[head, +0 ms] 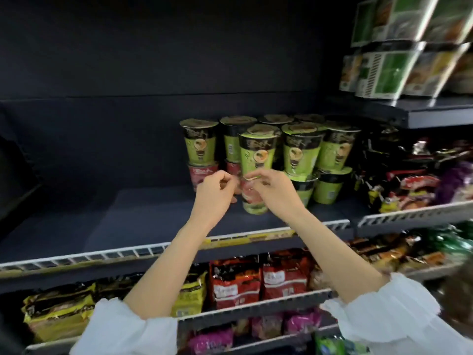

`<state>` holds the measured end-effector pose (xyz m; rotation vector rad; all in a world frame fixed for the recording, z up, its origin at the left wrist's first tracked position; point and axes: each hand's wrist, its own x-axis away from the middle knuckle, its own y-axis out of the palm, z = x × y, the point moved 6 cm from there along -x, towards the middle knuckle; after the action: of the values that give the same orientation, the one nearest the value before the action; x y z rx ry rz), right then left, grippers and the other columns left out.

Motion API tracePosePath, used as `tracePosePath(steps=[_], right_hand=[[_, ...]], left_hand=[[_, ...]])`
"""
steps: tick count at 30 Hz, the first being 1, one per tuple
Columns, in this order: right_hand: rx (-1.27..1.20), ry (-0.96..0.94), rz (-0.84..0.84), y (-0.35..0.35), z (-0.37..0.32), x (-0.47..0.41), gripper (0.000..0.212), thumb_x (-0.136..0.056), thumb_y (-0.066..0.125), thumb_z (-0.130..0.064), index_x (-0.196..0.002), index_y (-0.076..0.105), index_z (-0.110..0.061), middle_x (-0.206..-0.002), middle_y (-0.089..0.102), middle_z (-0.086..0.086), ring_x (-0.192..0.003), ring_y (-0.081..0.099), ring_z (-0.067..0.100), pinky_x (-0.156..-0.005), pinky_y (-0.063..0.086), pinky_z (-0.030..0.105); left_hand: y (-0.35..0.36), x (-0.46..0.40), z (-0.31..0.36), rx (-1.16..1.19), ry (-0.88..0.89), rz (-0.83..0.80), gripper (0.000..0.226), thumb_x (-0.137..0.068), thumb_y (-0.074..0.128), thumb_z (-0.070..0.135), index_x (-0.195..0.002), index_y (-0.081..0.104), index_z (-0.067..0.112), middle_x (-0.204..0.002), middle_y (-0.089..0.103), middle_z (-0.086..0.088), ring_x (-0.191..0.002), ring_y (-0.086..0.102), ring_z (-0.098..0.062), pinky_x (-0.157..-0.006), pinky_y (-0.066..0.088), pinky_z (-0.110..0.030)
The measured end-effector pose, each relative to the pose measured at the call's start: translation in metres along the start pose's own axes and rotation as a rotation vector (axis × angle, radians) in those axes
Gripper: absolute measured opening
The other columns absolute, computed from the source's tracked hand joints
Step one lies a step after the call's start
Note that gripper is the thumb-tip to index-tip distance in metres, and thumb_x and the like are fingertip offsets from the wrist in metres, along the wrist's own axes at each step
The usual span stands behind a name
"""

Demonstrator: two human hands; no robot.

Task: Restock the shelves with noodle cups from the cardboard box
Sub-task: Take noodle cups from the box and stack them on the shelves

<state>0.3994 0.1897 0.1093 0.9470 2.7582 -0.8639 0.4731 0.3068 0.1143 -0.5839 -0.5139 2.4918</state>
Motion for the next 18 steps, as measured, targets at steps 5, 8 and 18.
tracePosePath(steps=[5, 8, 18], right_hand=[[0.086, 0.15, 0.174, -0.102, 0.045, 0.086, 0.02, -0.096, 0.046, -0.01, -0.102, 0.065, -0.016, -0.086, 0.07, -0.001, -0.077, 0.067, 0.01, -0.075, 0.055, 0.028], [0.113, 0.243, 0.255, -0.162, 0.082, 0.134, 0.02, -0.097, 0.045, -0.011, -0.103, 0.064, -0.014, -0.085, 0.07, 0.0, -0.077, 0.067, 0.013, -0.076, 0.054, 0.031], [0.232, 0.557, 0.41, -0.354, 0.228, 0.273, 0.022, -0.09, 0.05, -0.004, -0.081, 0.067, -0.014, -0.084, 0.071, 0.014, -0.074, 0.064, 0.026, -0.066, 0.053, 0.032]], left_hand=[[0.097, 0.052, 0.046, 0.09, 0.049, -0.204, 0.019, -0.097, 0.047, 0.019, -0.088, 0.062, 0.012, -0.082, 0.07, -0.004, -0.062, 0.062, -0.017, -0.061, 0.049, -0.024], [0.17, 0.082, 0.076, 0.106, 0.085, -0.371, 0.018, -0.097, 0.047, 0.021, -0.09, 0.062, 0.015, -0.082, 0.07, -0.001, -0.057, 0.059, -0.011, -0.052, 0.046, -0.014], [0.428, 0.172, 0.18, 0.036, 0.126, -0.777, 0.017, -0.094, 0.05, 0.024, -0.096, 0.064, 0.013, -0.089, 0.072, -0.007, -0.078, 0.068, -0.022, -0.072, 0.053, -0.034]])
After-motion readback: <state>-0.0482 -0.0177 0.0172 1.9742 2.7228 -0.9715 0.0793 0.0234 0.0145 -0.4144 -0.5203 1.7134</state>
